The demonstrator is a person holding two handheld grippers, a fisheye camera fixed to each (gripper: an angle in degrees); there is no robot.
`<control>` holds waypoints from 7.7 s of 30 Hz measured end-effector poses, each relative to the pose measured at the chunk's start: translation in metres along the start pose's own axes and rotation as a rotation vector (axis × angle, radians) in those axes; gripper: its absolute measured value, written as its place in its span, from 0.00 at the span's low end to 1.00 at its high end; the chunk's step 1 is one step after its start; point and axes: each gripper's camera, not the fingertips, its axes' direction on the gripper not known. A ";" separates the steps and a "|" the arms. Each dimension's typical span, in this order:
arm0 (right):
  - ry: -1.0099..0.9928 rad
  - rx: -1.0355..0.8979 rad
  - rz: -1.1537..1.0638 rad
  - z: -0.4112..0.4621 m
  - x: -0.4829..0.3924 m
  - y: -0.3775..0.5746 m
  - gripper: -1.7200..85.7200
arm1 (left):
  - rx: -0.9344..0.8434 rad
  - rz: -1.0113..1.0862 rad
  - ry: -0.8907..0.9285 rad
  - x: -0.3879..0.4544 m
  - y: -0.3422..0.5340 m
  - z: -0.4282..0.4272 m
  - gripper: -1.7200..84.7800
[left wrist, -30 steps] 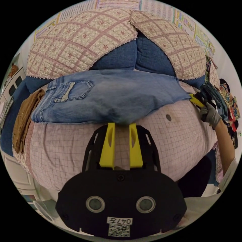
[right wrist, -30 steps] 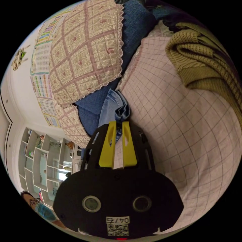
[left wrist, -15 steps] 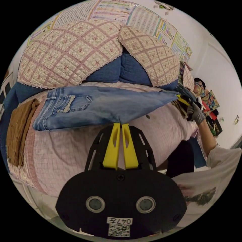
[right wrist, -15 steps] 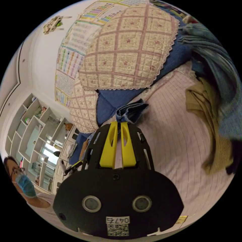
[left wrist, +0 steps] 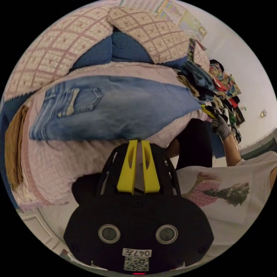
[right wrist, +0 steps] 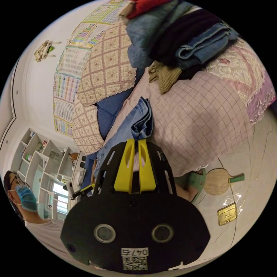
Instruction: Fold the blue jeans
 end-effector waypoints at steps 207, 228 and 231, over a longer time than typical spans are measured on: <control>0.142 -0.629 -1.446 0.568 -0.498 0.275 0.24 | 0.662 -0.235 -0.103 -0.098 0.347 0.208 0.08; 0.126 -0.332 -0.833 0.326 -0.342 0.198 0.10 | 0.164 0.088 -0.159 0.094 0.193 0.224 0.15; 0.145 -0.407 -0.845 0.328 -0.337 0.200 0.10 | 0.141 0.034 -0.183 0.078 0.187 0.217 0.16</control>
